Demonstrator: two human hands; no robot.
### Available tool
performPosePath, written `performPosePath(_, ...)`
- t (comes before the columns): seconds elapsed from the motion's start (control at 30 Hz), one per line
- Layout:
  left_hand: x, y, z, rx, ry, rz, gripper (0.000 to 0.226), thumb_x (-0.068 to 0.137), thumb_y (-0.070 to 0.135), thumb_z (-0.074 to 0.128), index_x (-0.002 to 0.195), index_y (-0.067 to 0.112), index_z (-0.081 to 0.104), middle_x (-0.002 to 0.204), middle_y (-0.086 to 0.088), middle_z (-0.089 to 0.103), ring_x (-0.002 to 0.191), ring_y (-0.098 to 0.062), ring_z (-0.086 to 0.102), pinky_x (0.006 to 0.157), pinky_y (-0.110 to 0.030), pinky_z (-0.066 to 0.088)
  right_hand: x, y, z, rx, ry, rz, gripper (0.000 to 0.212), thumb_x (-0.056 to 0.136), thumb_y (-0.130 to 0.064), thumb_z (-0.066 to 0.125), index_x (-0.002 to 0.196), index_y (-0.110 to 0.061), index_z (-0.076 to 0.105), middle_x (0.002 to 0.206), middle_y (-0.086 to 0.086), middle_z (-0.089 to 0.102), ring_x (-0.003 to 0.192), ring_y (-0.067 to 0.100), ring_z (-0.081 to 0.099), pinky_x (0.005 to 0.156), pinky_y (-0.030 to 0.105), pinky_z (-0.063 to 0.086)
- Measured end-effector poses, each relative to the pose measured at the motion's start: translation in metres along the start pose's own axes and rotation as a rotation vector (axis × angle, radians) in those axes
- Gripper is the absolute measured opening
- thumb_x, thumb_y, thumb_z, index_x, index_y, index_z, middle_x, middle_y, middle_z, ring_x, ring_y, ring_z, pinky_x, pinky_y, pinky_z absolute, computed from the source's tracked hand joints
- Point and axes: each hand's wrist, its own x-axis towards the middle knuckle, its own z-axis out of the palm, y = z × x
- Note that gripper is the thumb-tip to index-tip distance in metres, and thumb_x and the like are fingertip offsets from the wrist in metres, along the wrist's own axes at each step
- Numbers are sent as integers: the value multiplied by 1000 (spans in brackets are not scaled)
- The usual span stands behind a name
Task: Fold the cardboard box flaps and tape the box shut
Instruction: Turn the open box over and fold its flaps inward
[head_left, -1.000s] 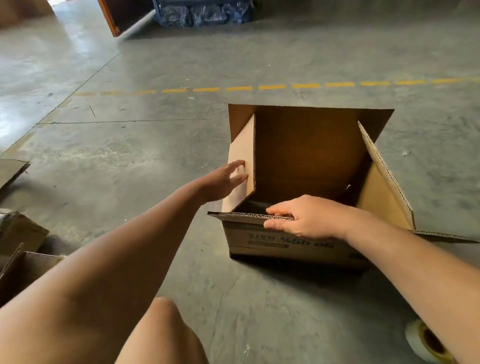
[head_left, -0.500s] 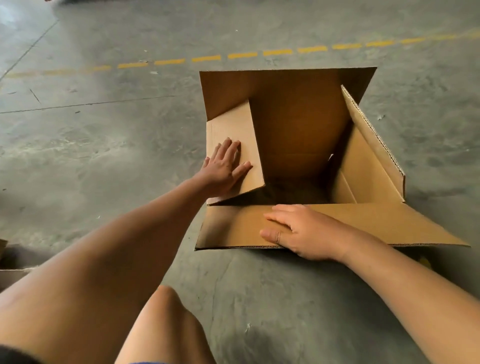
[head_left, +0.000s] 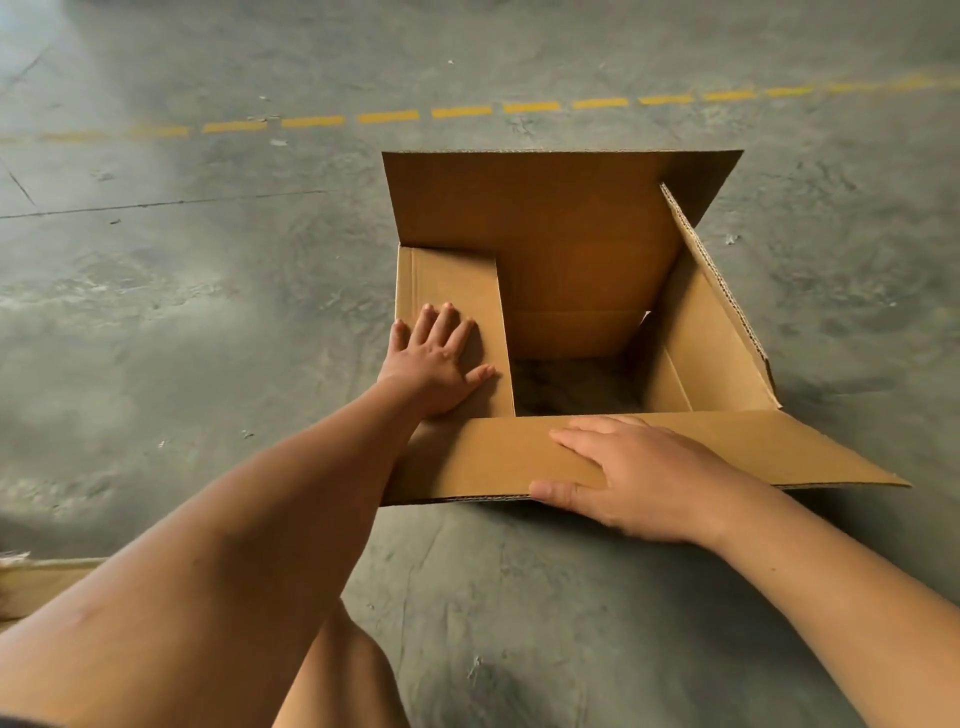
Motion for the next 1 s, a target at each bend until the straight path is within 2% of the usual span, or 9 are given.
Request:
performPosePath(0.2,-4,-2,-12,-80,-25,17,92,85,83,16,159,31,1,168,-2,-9,153,-29,-14,121,-58,-5,-18,28,-1,-66,110,-25,97,71,-92,16,149,-38,36,155,-19,36,140,8,34,110,35,37)
performPosePath(0.33,-13,4,-33,-115,-137,3,87,91,75,31,160,28,5,168,-5,-7,153,-33,-9,122,-58,4,-18,33,-4,-78,266,-77,89,74,-90,16,140,-40,49,140,-20,54,125,8,50,85,29,48)
performPosePath(0.4,-20,11,-47,-171,-207,2,85,91,72,36,159,26,13,168,-6,2,153,-36,5,121,-55,16,-14,34,-10,-79,334,-110,87,75,-89,15,133,-40,56,127,-19,62,112,8,57,74,25,50)
performPosePath(0.5,-35,33,-76,-339,-308,-7,95,81,81,35,157,26,24,165,-6,21,148,-33,28,117,-49,29,-10,42,-19,-92,370,-145,84,76,-87,13,124,-38,62,110,-15,67,97,8,61,62,22,47)
performPosePath(0.6,-56,69,-104,-450,-347,41,91,81,80,32,155,28,31,162,0,31,147,-26,31,117,-46,27,-9,61,-25,-123,419,-168,84,79,-85,12,127,-37,61,113,-14,68,99,10,63,63,23,46)
performPosePath(0.7,-74,107,-127,-610,-409,95,81,84,74,39,151,28,39,156,5,41,141,-18,38,113,-36,30,-12,93,-33,-156,482,-154,83,82,-85,10,127,-37,61,114,-13,69,102,12,64,68,29,49)
performPosePath(0.83,-82,149,-137,-398,-491,131,95,70,82,43,153,36,34,155,4,43,138,-23,45,112,-45,39,-22,138,-50,-109,530,-130,77,85,-82,18,123,-34,65,108,-12,71,97,13,65,75,34,56)
performPosePath(0.93,-81,172,-132,-133,-308,108,89,79,83,40,154,37,30,155,2,43,130,-24,52,97,-42,52,-32,169,-66,127,580,-197,47,92,-64,45,116,-32,70,95,-14,70,88,6,64,76,31,57)
performPosePath(1.0,-82,182,-126,-37,-178,125,83,85,81,35,154,36,29,154,3,44,124,-22,57,90,-40,56,-33,194,-80,370,637,-248,30,92,-51,56,109,-33,73,98,-16,71,92,4,65,81,28,57)
